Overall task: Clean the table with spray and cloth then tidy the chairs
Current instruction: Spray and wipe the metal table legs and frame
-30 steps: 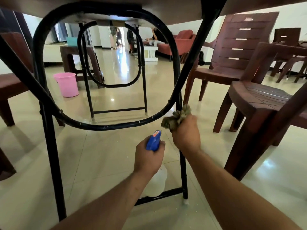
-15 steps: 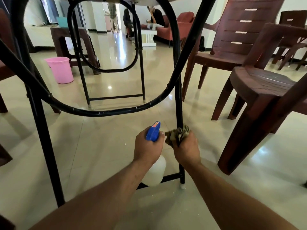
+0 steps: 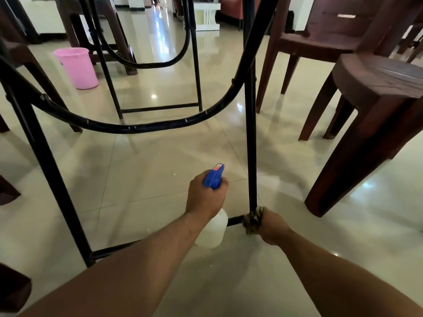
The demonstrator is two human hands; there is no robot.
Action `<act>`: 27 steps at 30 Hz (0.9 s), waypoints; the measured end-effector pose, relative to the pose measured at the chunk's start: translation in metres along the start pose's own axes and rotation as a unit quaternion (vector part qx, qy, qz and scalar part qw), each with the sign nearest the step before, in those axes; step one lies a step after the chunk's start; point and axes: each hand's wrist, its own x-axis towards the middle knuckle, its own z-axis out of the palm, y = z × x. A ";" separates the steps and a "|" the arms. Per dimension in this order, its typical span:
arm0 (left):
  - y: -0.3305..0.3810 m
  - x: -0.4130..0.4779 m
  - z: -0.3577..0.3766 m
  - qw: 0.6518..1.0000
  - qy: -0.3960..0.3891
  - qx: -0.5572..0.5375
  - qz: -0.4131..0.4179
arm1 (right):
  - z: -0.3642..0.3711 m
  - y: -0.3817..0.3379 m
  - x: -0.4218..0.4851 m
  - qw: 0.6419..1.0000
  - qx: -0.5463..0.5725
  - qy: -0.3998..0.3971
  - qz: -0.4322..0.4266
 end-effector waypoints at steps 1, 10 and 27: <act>-0.001 -0.001 0.001 1.000 -0.003 -0.001 -0.003 | -0.002 0.003 -0.004 0.999 -0.039 -0.015 0.008; -0.005 -0.001 -0.003 1.000 0.003 0.013 -0.006 | 0.030 0.006 0.012 0.995 0.031 0.071 0.061; -0.018 0.002 -0.013 1.000 0.013 -0.003 0.002 | 0.025 0.019 0.010 0.993 -0.019 0.085 0.083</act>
